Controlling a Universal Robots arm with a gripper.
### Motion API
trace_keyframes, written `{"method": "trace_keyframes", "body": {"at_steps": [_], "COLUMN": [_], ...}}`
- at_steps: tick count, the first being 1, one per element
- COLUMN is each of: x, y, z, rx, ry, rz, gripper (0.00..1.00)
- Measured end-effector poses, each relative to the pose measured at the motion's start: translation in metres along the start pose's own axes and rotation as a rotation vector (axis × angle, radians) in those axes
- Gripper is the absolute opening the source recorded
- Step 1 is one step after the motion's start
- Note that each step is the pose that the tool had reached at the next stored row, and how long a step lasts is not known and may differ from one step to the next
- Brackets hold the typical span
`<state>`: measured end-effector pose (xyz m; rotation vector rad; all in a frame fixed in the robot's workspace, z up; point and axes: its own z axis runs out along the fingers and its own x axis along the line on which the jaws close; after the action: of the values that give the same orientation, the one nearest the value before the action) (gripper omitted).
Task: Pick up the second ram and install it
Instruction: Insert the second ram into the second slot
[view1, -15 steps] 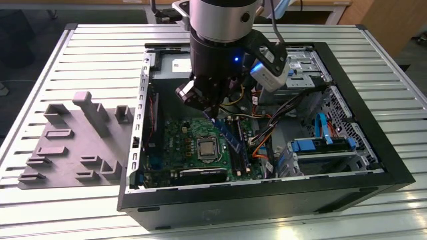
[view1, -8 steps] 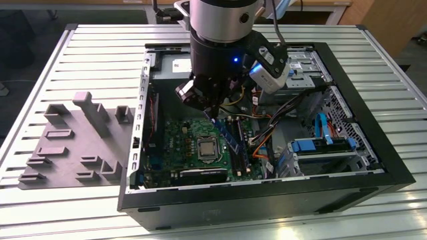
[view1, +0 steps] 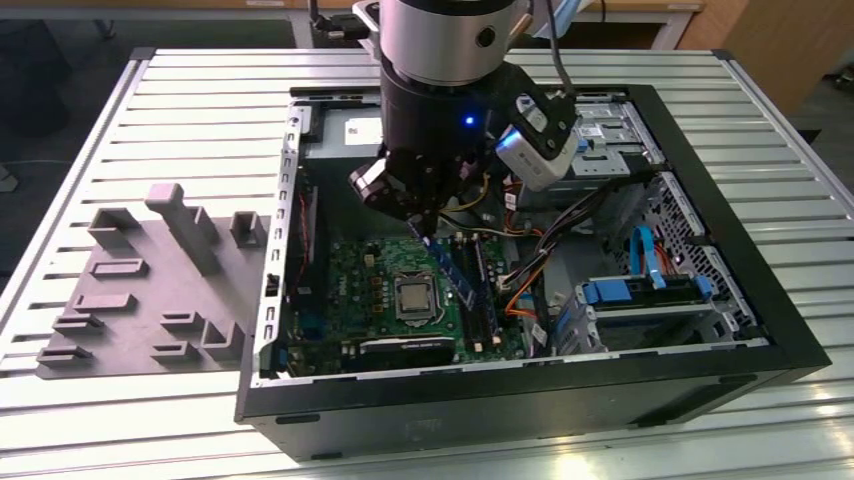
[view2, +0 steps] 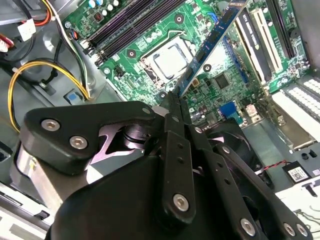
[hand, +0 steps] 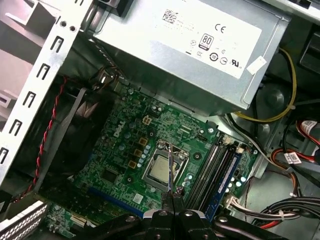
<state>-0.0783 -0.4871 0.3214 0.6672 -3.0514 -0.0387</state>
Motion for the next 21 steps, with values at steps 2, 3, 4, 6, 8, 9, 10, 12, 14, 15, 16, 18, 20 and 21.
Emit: {"method": "trace_keyframes", "body": {"at_steps": [2, 3, 4, 6, 8, 9, 10, 12, 14, 15, 16, 18, 20, 21], "x": [0.0000, 0.0000, 0.0000, 0.0000, 0.0001, 0.0000, 0.0000, 0.0000, 0.0000, 0.0000, 0.0000, 0.0000, 0.0000, 0.0000], "y": [0.0000, 0.0000, 0.0000, 0.0000, 0.0000, 0.0000, 0.0000, 0.0000, 0.0000, 0.0000, 0.0000, 0.0000, 0.0000, 0.0000], "z": [0.0001, 0.0001, 0.0002, 0.0002, 0.0003, 0.0003, 0.0003, 0.0004, 0.0005, 0.0006, 0.0006, 0.0007, 0.0008, 0.0009], "rx": [-0.0002, -0.0002, -0.0003, -0.0005, -0.0006, -0.0007, -0.0007, -0.0009, -0.0010, -0.0011, -0.0011, -0.0013, -0.0014, -0.0015], "ry": [-0.0003, -0.0005, -0.0007, -0.0010, -0.0013, -0.0015, -0.0017, -0.0020, -0.0024, -0.0025, -0.0026, -0.0029, -0.0033, -0.0035], "rz": [0.012, 0.018, 0.025, 0.036, 0.048, 0.054, 0.059, 0.071, 0.083, 0.089, 0.095, 0.106, 0.118, 0.123], "gripper": [0.11, 0.11, 0.11, 0.11, 0.11, 0.11, 0.11, 0.11, 0.11, 0.11, 0.11, 0.11, 0.11, 0.11]}}
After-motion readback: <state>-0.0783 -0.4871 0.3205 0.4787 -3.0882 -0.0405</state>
